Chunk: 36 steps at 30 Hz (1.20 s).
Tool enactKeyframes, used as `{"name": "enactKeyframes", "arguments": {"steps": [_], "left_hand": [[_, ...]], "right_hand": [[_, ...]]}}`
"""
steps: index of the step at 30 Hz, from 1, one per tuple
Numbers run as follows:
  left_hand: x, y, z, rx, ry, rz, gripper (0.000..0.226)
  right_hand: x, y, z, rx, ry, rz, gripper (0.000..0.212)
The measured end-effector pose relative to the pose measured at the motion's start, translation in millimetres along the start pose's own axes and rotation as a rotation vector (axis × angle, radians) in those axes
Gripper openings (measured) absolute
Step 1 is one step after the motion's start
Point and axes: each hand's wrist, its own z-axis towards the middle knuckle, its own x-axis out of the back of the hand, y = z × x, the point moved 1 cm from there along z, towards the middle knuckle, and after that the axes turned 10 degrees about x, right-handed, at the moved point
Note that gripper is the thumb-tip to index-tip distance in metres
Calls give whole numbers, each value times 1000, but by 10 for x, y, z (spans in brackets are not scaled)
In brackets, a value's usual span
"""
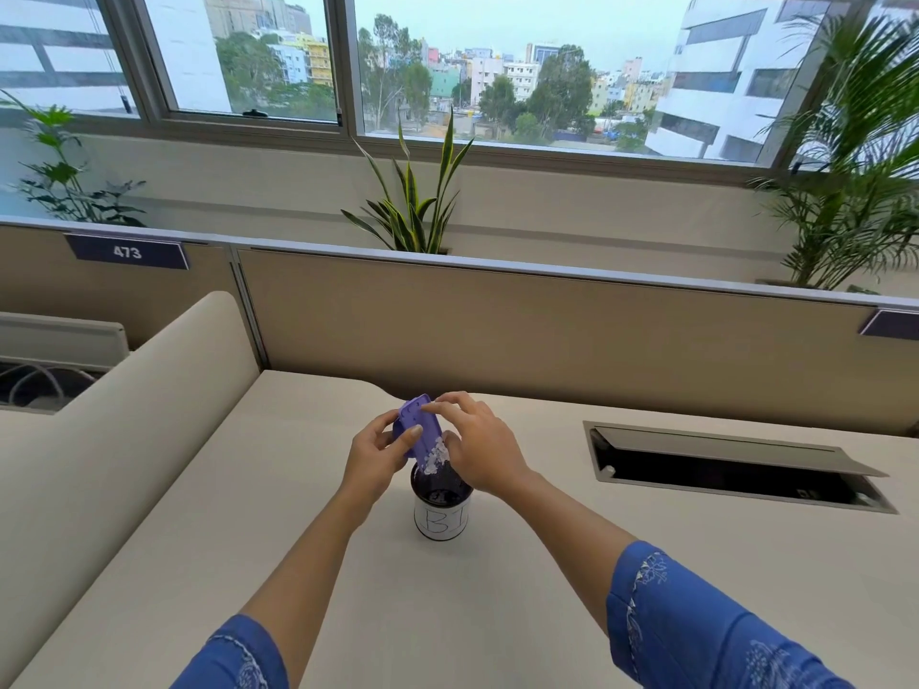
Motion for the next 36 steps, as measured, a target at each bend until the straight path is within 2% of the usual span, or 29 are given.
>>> {"name": "enactKeyframes", "arguments": {"steps": [11,22,30,36], "left_hand": [[28,25,-28,29,-21,-116,47],[61,-40,-28,67,-62,-180,36],[51,-13,6,20,-33,-134,37],[19,-37,46,15,10,-110,37]], "right_hand": [[-89,78,-134,-28,-105,-19,49],[-53,39,-113,21,-67,-46,48],[-153,101,-214,22,-133,-109,51],[-225,143,-309,-57,-177,-8,45]]}}
